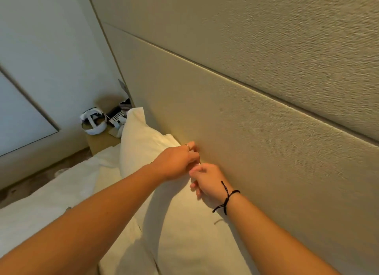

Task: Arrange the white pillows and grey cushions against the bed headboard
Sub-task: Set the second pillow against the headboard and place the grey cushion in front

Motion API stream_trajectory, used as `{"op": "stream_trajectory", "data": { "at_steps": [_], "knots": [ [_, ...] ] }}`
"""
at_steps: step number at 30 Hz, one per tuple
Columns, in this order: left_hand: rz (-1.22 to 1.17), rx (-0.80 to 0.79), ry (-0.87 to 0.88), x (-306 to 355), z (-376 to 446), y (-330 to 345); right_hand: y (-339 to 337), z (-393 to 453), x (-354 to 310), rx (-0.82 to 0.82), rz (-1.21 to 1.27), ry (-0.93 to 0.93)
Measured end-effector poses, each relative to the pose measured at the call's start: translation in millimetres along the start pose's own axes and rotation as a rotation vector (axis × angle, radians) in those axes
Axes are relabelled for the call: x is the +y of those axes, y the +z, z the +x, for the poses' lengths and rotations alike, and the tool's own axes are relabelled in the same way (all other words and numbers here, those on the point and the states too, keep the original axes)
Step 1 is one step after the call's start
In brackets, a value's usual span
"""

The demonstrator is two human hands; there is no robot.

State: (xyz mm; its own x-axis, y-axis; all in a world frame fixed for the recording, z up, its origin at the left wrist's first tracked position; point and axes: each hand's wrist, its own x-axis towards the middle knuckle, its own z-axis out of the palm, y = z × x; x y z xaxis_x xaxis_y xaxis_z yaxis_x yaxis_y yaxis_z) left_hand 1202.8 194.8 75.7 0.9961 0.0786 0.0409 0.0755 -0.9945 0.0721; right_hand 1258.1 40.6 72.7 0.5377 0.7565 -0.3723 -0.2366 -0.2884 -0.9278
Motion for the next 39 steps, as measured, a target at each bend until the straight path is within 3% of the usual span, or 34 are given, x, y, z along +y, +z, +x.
{"op": "stream_trajectory", "data": {
  "at_steps": [8,12,17,22,28,34,39],
  "knots": [
    [0.152,-0.205,-0.094,-78.9,2.0,-8.8,20.9,23.1,4.8,0.070,-0.276,-0.216],
    [0.240,-0.221,-0.176,-112.4,12.4,-8.1,24.7,26.4,6.3,0.053,-0.264,-0.241],
    [0.386,-0.333,-0.272,-146.0,23.5,-13.4,17.2,22.9,8.4,0.025,-0.444,-0.275],
    [0.542,-0.208,-0.457,-160.5,22.5,-20.7,9.5,23.2,17.8,-0.018,-0.480,-0.214],
    [0.285,0.062,-0.602,-154.6,52.9,-20.8,12.0,22.9,27.9,-0.007,-0.543,-0.205],
    [0.040,0.223,-0.800,-157.7,65.8,9.8,9.5,25.3,32.2,0.007,-0.599,-0.172],
    [-0.172,0.103,-0.851,-156.7,38.7,22.0,8.2,14.5,35.2,-0.001,-0.754,-0.152]
  ]
}}
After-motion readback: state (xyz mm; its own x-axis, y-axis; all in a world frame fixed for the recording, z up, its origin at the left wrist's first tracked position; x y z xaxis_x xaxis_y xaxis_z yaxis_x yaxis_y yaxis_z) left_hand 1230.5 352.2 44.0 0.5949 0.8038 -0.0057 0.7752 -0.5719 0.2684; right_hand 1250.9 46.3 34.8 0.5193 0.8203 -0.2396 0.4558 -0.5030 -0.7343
